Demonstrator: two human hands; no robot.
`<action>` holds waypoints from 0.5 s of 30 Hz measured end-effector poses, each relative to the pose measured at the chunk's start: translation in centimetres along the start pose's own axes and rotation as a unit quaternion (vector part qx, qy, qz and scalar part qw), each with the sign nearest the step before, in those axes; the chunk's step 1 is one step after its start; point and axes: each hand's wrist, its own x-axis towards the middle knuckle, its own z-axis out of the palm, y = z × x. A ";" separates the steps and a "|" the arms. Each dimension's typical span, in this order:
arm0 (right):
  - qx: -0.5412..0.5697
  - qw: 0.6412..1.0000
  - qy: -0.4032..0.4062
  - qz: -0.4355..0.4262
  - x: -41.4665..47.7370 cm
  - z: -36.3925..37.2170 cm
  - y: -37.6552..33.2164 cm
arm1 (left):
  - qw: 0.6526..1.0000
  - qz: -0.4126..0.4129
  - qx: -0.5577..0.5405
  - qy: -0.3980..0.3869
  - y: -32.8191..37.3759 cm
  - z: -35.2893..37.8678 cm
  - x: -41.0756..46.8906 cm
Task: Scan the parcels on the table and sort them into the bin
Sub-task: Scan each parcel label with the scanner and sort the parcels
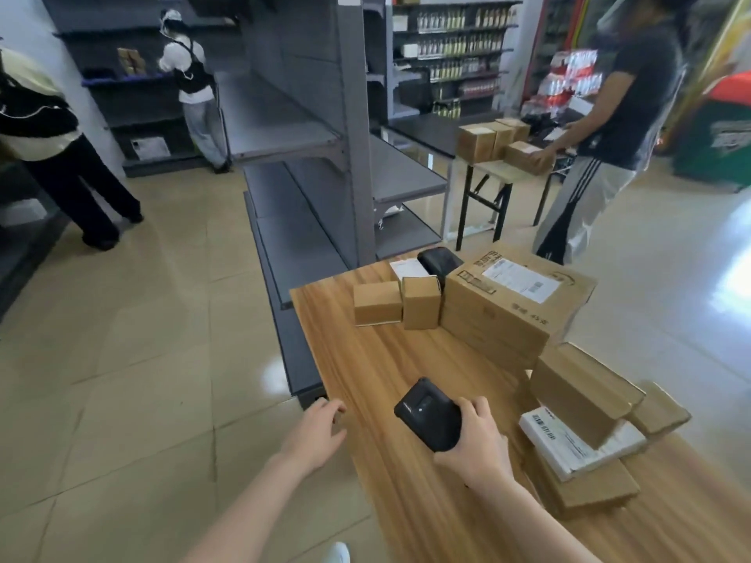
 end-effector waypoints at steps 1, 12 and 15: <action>0.001 1.000 0.002 0.009 1.1 0.3 -0.2 | 1.000 0.007 -0.001 -0.008 -0.2 -0.1 1.8; -0.020 0.992 0.048 0.116 13.9 4.0 -5.6 | 0.993 0.093 0.037 -0.062 -3.4 -3.2 22.7; -0.008 0.988 0.066 0.139 16.4 5.1 -6.9 | 0.991 0.110 0.050 -0.060 -3.6 -3.9 27.3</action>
